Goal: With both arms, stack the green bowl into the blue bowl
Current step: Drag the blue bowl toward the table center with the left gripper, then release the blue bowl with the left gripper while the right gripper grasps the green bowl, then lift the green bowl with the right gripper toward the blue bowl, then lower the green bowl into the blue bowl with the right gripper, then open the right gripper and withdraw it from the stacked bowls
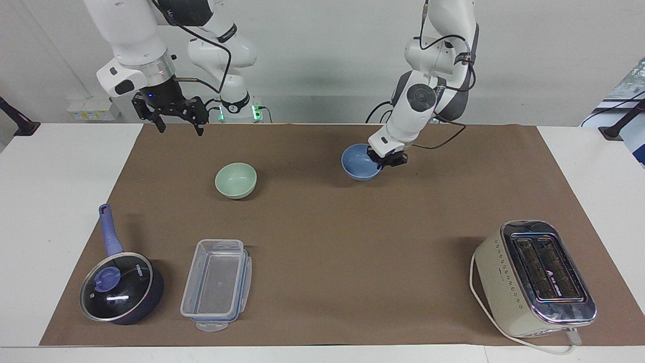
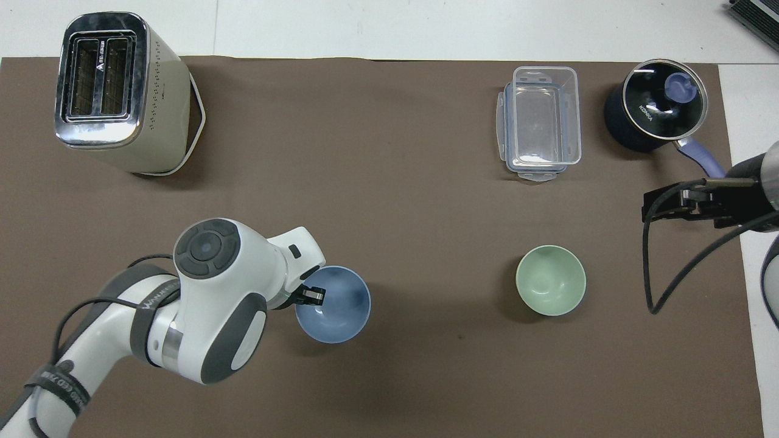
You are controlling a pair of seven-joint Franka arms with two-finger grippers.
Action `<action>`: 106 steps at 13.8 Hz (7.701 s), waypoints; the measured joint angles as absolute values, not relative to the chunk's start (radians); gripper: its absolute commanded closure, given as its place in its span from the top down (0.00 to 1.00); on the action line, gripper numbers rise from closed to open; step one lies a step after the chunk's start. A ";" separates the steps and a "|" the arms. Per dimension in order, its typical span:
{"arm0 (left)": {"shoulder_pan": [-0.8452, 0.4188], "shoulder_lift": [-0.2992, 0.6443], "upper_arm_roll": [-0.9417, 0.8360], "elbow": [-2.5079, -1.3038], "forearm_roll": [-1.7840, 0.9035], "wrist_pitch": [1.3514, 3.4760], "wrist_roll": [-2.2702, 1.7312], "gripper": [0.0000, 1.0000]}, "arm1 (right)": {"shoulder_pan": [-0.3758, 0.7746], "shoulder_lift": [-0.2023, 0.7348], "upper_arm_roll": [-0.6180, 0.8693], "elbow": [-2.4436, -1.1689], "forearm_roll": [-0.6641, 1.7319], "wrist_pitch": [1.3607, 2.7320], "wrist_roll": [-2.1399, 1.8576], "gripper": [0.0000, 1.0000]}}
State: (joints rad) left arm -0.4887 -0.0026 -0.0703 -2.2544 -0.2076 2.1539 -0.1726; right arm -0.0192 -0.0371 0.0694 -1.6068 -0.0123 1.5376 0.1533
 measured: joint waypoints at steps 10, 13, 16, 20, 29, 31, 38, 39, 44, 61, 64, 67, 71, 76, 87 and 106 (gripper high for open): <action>-0.546 0.009 -0.064 -2.344 -0.274 2.293 -0.222 1.00 | -0.019 -0.040 0.069 -1.616 -0.012 1.540 0.153 1.00; -0.511 -0.006 -0.047 -2.264 -0.276 2.201 -0.228 1.00 | -0.020 -0.051 0.069 -1.660 -0.012 1.596 0.145 1.00; -0.411 -0.027 -0.038 -2.112 -0.276 2.021 -0.227 1.00 | -0.024 -0.073 0.069 -1.769 -0.012 1.692 0.116 1.00; -0.274 -0.038 -0.032 -1.983 -0.243 1.938 -0.215 1.00 | -0.055 -0.087 0.068 -1.943 -0.005 1.840 0.044 1.00; -0.051 -0.023 -0.027 -1.797 -0.105 1.859 -0.049 1.00 | -0.071 -0.092 0.070 -2.315 -0.002 2.227 0.011 1.00; -0.014 -0.021 -0.026 -1.764 -0.079 1.790 0.007 1.00 | -0.071 -0.070 0.071 -2.329 -0.002 2.249 0.011 1.00; -0.007 0.041 -0.033 -1.583 -0.023 1.569 0.058 1.00 | -0.058 -0.026 0.074 -2.395 0.008 2.321 -0.004 0.80; -0.007 0.048 -0.034 -1.578 -0.023 1.570 0.068 1.00 | -0.058 -0.027 0.074 -2.397 0.009 2.321 -0.009 0.71; -0.007 0.053 -0.034 -1.577 -0.023 1.570 0.076 1.00 | -0.058 -0.027 0.073 -2.397 0.087 2.321 -0.087 0.00; -0.007 0.053 -0.034 -1.577 -0.023 1.570 0.077 1.00 | 0.254 -0.141 0.090 -2.264 0.181 2.123 0.149 0.00; -0.007 0.053 -0.034 -1.577 -0.023 1.570 0.077 1.00 | 0.412 -0.142 0.095 -2.235 0.182 2.131 0.371 0.00; -0.007 0.053 -0.034 -1.577 -0.023 1.570 0.077 1.00 | 0.523 -0.127 0.096 -2.233 0.182 2.201 0.518 0.00; -0.007 0.053 -0.034 -1.576 -0.023 1.570 0.077 1.00 | 0.612 -0.048 0.096 -2.233 0.182 2.308 0.616 0.00; -0.007 0.053 -0.034 -1.576 -0.023 1.570 0.077 1.00 | 0.633 0.003 0.094 -2.234 0.182 2.353 0.620 0.00; -0.007 0.053 -0.034 -1.576 -0.023 1.570 0.077 1.00 | 0.652 0.047 0.094 -2.239 0.182 2.372 0.621 0.00; -0.007 0.053 -0.034 -1.576 -0.023 1.570 0.077 1.00 | 0.595 -0.010 0.079 -2.225 0.182 2.382 0.631 1.00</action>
